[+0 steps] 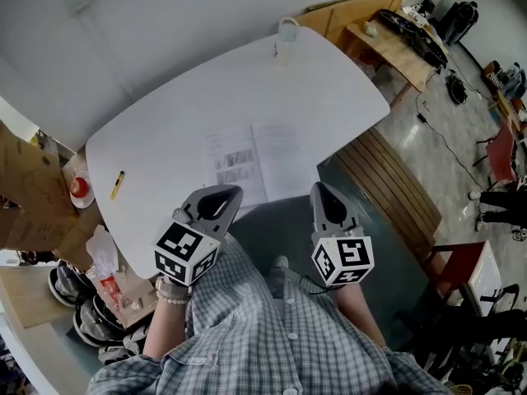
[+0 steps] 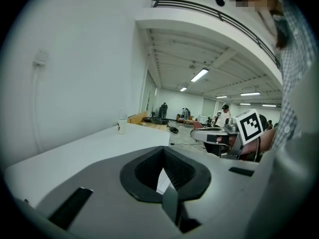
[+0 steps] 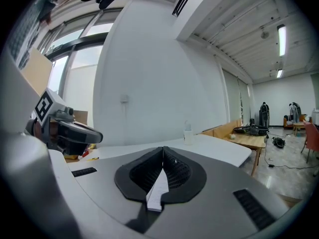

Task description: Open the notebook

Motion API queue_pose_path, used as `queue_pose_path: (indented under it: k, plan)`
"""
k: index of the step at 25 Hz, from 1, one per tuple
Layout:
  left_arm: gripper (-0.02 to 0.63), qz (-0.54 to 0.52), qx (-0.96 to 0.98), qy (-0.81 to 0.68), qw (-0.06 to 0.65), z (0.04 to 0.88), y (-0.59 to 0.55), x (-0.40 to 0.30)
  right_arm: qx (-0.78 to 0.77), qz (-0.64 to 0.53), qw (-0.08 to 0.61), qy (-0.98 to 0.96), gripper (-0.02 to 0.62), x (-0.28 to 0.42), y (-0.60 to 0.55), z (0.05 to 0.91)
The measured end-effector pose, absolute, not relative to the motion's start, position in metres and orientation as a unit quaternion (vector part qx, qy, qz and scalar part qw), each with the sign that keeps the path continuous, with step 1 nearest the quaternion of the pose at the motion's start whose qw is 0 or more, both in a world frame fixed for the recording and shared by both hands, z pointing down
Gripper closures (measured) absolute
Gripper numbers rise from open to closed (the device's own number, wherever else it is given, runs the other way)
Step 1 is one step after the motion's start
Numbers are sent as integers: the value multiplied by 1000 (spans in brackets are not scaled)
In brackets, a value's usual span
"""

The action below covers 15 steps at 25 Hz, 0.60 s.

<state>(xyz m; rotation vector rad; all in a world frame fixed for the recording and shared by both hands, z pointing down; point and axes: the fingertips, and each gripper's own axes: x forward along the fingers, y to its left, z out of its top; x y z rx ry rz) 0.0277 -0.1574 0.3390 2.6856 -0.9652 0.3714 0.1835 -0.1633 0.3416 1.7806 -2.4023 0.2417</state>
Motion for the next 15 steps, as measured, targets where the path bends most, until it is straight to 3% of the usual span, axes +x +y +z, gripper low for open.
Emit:
queue_pose_path:
  k: [15]
  plan:
    - [599, 120, 931, -318, 133, 339, -158, 29, 591, 90, 76, -798, 574, 177, -162, 349]
